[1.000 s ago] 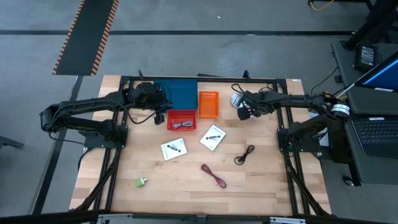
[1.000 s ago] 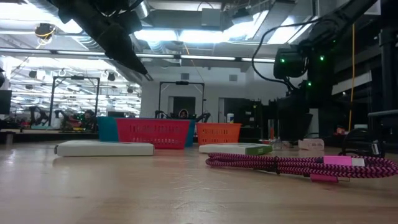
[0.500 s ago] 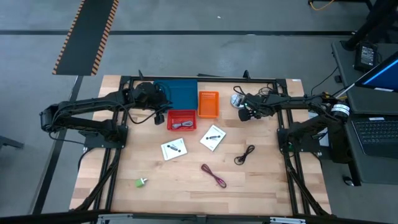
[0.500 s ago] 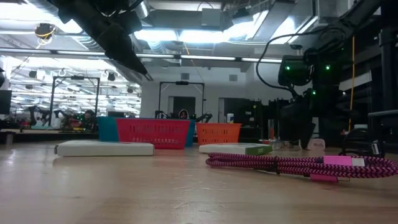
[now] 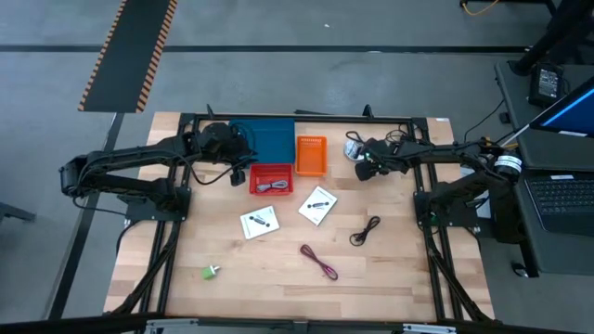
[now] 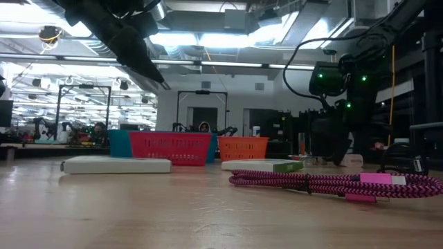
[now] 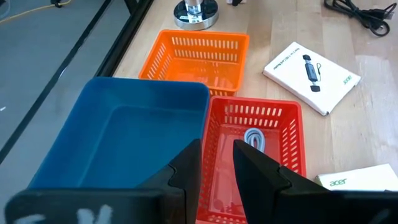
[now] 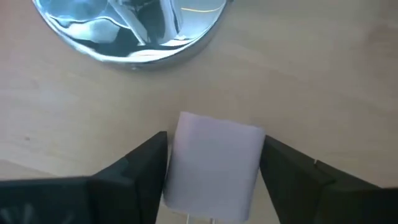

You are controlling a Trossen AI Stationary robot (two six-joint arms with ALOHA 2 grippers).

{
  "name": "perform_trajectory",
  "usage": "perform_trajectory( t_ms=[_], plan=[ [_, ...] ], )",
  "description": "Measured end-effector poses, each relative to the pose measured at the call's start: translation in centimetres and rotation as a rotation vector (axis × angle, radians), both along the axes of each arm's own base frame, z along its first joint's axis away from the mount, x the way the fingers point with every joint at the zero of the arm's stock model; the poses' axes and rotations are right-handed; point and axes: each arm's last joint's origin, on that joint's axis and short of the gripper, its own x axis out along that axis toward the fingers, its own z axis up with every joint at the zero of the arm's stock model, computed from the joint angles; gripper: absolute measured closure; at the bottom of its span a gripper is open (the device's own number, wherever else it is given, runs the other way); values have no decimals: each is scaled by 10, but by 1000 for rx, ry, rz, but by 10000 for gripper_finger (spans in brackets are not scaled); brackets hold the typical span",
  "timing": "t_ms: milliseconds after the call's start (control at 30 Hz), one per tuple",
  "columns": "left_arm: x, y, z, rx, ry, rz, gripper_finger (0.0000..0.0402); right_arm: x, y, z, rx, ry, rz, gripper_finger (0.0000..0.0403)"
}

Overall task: Pick and place items into bin
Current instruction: Put the white charger adapter into the orange bin

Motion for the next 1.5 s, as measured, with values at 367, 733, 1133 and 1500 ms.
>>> perform_trajectory(
  t_ms=[367,733,1133,1500],
  plan=[
    [0,0,0,-6,-2,5,313,0,1,0,19,6,60,238],
    [0,0,0,-1,-1,-12,313,12,8,23,26,-96,241,238],
    [0,0,0,-17,-10,0,313,28,29,100,-300,-390,587,238],
    [1,-1,1,-38,-22,12,313,53,42,135,-552,-725,938,238]
  ],
)
